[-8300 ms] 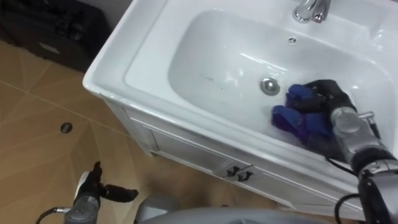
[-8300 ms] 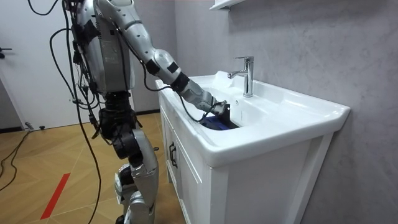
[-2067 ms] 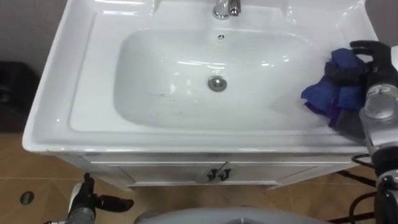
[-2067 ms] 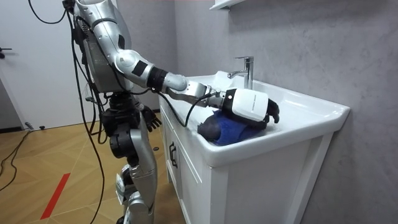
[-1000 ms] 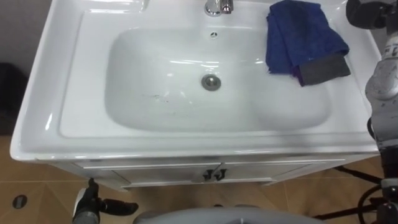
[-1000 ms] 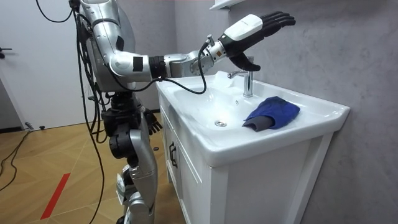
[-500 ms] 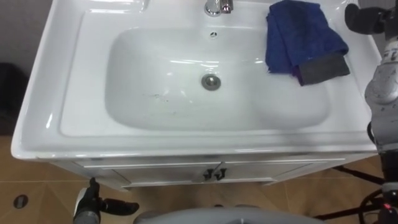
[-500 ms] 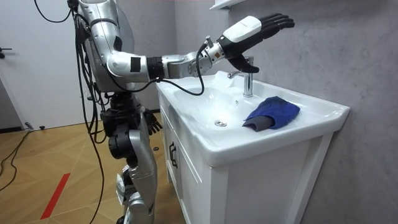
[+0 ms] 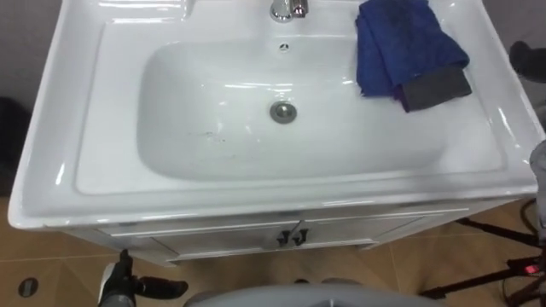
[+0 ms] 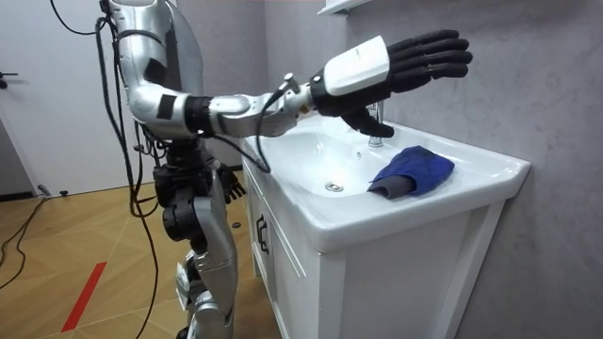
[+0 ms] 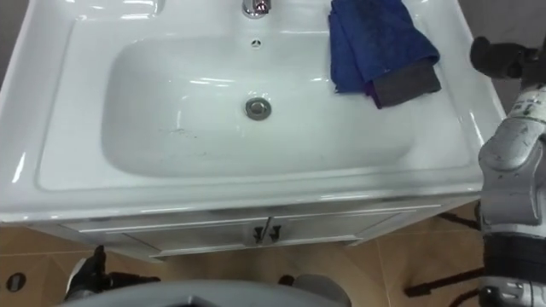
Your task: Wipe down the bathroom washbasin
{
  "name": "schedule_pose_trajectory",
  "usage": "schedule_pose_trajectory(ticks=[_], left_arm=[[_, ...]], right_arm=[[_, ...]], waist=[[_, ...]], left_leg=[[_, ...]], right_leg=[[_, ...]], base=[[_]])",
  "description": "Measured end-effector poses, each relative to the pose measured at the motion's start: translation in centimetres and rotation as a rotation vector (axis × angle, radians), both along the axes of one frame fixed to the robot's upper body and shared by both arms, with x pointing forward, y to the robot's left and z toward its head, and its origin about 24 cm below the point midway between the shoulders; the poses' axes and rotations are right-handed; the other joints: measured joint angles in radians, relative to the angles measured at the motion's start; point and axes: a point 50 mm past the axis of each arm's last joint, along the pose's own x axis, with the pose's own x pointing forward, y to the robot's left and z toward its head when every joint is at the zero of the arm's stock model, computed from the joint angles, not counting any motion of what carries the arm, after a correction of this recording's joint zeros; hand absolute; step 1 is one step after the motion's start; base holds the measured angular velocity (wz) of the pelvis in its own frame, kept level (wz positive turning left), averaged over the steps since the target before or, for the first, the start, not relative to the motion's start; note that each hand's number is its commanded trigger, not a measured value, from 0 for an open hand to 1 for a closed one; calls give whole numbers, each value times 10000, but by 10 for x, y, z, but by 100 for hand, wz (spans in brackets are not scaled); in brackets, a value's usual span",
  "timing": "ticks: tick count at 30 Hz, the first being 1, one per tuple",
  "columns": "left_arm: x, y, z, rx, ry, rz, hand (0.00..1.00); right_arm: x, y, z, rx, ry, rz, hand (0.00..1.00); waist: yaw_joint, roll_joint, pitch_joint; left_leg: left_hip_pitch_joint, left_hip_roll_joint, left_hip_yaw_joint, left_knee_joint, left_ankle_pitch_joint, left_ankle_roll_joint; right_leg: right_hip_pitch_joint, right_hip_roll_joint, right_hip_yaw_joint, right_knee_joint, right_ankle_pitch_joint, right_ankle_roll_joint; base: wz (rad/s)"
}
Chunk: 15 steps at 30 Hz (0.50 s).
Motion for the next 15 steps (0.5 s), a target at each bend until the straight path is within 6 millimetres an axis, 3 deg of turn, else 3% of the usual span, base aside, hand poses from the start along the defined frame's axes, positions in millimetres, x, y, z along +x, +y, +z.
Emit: schedule_pose_trajectory(ticks=[4, 9, 15], left_arm=[[-4, 3, 1, 277, 10, 301, 0], [-5, 5, 2, 556, 0, 444, 0], [-6, 5, 2, 596, 35, 462, 0]], right_arm=[[-10, -9, -6, 514, -118, -464, 0], [-28, -32, -43, 1798, 876, -1836, 0], [-33, -37, -55, 2211, 1288, -2215, 0]], waist=[[-227, -125, 57], [-242, -271, 34], [-313, -267, 36]], left_leg=[[-35, 4, 22, 3, -10, -15], [12, 11, 17, 2, -13, -21], [2, 26, 23, -5, -13, -23]], right_leg=[[-51, 6, 16, 120, -16, -62], [-1, 8, -12, 120, -20, -69], [-17, 20, -23, 121, -20, -69]], base=[[-3], [0], [0]])
